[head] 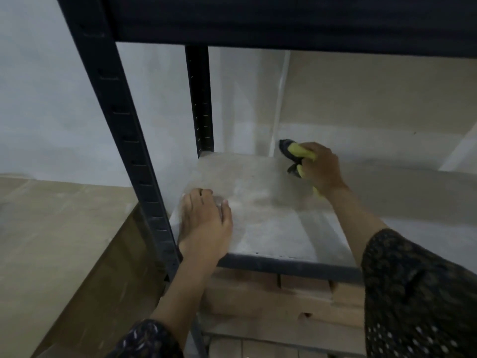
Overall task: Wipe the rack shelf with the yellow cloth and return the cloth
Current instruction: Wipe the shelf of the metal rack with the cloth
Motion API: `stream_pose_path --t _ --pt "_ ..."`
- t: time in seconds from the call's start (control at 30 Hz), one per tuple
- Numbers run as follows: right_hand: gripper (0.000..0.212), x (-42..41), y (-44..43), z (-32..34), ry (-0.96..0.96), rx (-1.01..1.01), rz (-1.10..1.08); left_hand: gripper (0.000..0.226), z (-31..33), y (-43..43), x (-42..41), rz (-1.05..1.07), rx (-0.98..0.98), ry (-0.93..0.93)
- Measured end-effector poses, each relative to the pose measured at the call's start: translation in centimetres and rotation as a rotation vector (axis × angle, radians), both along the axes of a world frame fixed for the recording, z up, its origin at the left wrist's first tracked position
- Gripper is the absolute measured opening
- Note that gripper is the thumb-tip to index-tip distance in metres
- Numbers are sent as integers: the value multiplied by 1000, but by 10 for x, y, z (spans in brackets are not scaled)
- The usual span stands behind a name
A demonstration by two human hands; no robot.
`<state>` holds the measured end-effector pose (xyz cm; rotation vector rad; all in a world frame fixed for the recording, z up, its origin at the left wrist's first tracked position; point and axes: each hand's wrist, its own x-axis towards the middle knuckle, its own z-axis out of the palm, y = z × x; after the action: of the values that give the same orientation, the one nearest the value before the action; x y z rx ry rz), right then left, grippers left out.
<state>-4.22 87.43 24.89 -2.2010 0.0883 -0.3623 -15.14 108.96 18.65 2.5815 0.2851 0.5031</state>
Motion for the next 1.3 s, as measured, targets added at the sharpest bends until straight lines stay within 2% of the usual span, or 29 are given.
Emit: stream_pose_path --t 0.1,0.17,0.3,0.37,0.47,0.57,0.63,0.67,0.73,0.8,0.87,0.93,1.0,1.03,1.1,1.17,1.23,1.3 --pt "43 23 3 -22 115 -243 -38 38 0 -1 -1 -3 -12 -23" --pt "40 32 23 -29 124 -377 -52 36 0 0 0 -9 -24 -29" --pt "45 44 66 -26 88 -469 77 34 -2 -1 -1 -17 -36 -39" --pt "46 46 80 -31 47 -442 239 34 -1 0 -1 -14 -39 -41" --pt "49 18 89 -33 26 -299 468 36 -3 1 1 -17 -48 -61" --pt "48 -22 82 -26 112 -237 637 33 -3 2 3 10 -32 -81" --pt "45 -33 69 -21 161 -173 699 32 -4 2 4 -3 -24 -109" --pt "43 -31 63 -18 156 -85 654 33 -4 2 3 -26 -20 -134" --pt "43 -18 48 -16 98 52 401 32 -3 2 -2 -86 -40 -205" --pt "47 -8 43 -18 82 -43 238 27 1 -1 -15 -152 -85 -301" --pt "48 -11 53 -26 144 -254 288 25 5 -3 -37 -225 -72 -429" --pt "48 -23 72 -32 151 -319 380 24 4 -2 -60 -260 23 -610" --pt "46 -44 87 -34 93 -325 485 29 1 5 -78 -146 64 -783" --pt "45 -54 91 -35 78 -313 534 36 2 11 -82 -53 9 -822" --pt "43 -71 90 -32 106 -287 619 54 9 25 -82 82 -186 -778" --pt "43 -78 85 -20 112 -335 667 65 18 37 -78 57 -376 -641" --pt "43 -71 80 -10 56 -311 555 53 24 45 -73 -31 -464 -535" --pt "43 -59 83 -11 20 -308 394 39 24 51 -72 -52 -433 -488"
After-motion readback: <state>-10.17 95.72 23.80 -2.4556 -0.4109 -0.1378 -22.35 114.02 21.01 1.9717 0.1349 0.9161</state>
